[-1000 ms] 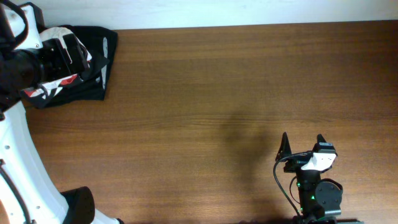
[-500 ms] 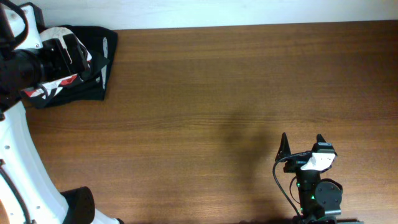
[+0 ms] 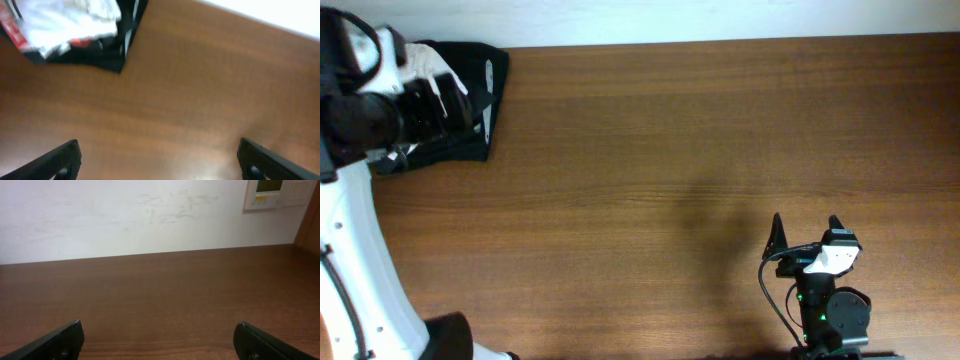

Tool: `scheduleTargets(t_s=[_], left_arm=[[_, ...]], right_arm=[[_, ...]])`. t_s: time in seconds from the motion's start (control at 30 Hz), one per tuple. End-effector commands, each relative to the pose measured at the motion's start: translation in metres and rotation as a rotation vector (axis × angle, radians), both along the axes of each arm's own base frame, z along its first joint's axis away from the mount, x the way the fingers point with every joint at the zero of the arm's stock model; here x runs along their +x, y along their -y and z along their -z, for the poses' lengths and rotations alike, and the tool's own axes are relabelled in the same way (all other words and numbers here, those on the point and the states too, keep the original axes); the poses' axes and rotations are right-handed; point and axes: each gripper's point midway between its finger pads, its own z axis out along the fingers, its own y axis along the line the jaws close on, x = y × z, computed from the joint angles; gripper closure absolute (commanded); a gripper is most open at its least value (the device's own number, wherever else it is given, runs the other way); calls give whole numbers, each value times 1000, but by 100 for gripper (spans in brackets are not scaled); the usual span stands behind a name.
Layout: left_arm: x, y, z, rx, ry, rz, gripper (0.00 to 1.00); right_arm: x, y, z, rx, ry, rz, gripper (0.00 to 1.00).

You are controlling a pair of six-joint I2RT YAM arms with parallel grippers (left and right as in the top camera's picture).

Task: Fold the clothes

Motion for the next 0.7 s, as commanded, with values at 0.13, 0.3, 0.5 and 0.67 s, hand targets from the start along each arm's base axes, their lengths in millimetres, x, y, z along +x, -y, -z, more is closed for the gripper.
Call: scheduleTargets(t_s=[0.13, 0.3, 0.5, 0.67], left_arm=[[11, 15, 99, 88, 448, 68, 1], [-27, 32, 114, 116, 680, 102, 1], [-65, 42, 132, 133, 844, 118, 1], [-84, 50, 150, 124, 914, 128, 1]], right_arm=[[0, -1, 3, -7, -5, -5, 2], [0, -1, 3, -7, -5, -5, 1], [0, -1, 3, -7, -5, -5, 1], [0, -1, 3, -7, -5, -5, 1]])
